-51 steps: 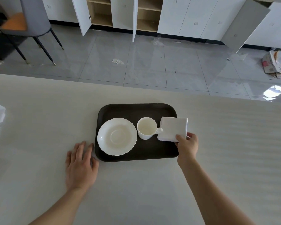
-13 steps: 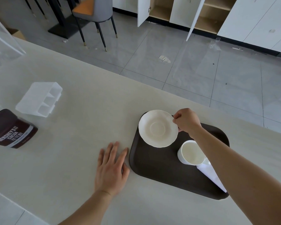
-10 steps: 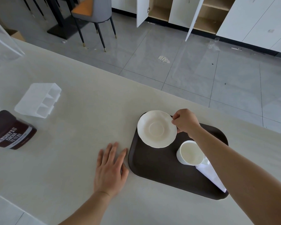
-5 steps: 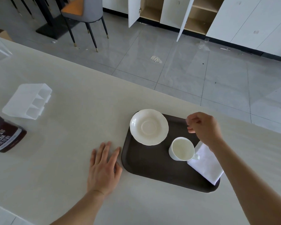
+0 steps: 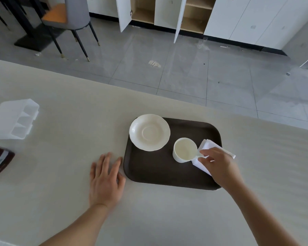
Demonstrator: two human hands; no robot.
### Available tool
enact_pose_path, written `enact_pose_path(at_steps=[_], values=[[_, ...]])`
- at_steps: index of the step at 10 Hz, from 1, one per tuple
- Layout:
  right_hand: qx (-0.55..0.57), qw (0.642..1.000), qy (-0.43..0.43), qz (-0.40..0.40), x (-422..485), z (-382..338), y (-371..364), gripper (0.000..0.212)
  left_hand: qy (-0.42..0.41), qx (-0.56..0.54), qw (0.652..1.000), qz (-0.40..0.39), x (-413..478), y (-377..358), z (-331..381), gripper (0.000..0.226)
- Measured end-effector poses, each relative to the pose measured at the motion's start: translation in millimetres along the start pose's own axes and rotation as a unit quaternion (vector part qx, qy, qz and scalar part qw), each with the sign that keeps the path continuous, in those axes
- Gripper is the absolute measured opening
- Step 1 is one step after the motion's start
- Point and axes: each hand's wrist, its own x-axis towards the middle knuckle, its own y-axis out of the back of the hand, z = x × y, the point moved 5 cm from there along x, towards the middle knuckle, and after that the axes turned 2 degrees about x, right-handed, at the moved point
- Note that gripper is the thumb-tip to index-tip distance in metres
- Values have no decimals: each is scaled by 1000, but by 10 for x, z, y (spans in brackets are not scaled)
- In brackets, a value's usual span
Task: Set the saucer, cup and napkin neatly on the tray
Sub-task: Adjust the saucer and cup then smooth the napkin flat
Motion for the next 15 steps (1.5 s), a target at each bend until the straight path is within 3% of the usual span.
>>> enact_pose_path(at_steps=[2,4,6,10,12,15], values=[[-36,996,67,54,-30,-124,-58,3,1,3,1000,8,4,-19,-1,52],[14,993,29,115,-115,-113,-161,5,1,6,1000,6,2,-19,-8,52],[40,989,-48,132,-37,-76,-260,14,-1,11,1000,12,12,-51,-30,52],[105,971,-113,183,56,-239,-445,30,-1,12,1000,16,19,-96,-50,52],[151,958,-160,185,86,-339,-596,35,-3,11,1000,15,20,-95,-53,52],[176,958,-159,159,209,-384,-632,32,-2,10,1000,12,15,-76,-32,53]])
